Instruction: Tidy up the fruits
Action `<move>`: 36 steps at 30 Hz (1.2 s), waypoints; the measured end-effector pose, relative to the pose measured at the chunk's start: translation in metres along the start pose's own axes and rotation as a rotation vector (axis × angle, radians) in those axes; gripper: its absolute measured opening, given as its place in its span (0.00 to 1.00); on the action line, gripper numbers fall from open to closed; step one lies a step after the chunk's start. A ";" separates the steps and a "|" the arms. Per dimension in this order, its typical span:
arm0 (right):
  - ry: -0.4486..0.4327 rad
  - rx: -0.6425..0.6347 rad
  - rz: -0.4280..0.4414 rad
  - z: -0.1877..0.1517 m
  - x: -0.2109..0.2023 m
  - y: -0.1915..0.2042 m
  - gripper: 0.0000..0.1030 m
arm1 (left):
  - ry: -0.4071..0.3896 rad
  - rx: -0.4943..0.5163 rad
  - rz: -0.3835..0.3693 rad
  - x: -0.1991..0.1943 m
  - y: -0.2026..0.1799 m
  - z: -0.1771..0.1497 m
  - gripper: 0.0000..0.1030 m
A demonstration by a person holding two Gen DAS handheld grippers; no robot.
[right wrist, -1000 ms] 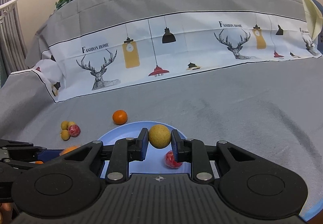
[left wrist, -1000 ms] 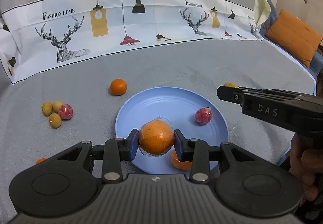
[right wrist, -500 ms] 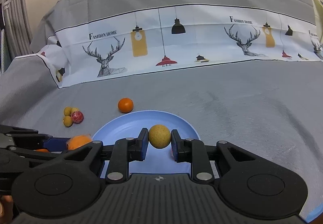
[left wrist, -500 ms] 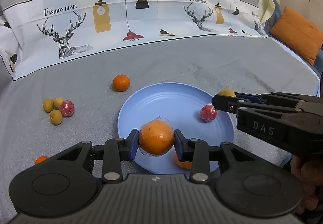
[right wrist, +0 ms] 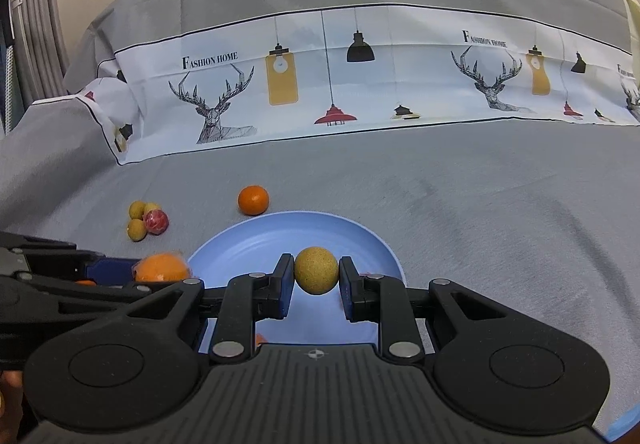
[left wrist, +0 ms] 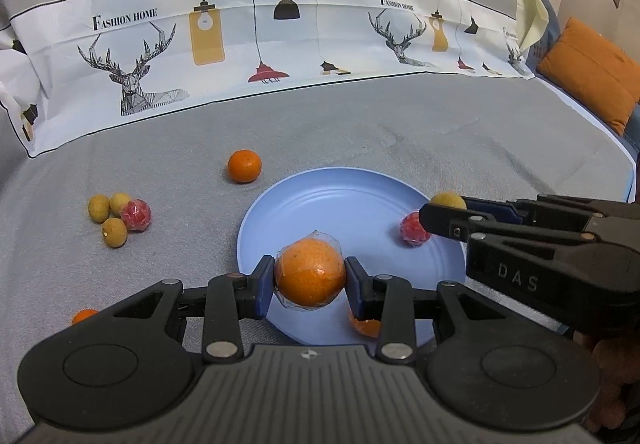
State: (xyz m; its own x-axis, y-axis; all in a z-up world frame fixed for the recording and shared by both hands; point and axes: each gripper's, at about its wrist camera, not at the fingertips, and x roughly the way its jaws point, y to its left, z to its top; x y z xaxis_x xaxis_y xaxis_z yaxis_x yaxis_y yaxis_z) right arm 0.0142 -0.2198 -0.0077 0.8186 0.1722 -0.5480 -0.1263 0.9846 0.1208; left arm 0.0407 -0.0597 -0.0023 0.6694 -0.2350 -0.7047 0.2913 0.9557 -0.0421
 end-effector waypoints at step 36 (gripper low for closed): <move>-0.107 0.191 0.009 0.039 -0.031 -0.001 0.18 | -0.087 -0.438 0.142 -0.024 0.156 0.057 0.07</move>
State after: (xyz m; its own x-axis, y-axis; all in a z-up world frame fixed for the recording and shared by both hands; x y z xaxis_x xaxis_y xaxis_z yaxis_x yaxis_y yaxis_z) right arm 0.0107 -0.2271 0.0412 0.8739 0.1668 -0.4567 -0.0336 0.9578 0.2855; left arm 0.1092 0.0851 0.0482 0.7423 -0.0929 -0.6635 -0.1103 0.9599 -0.2578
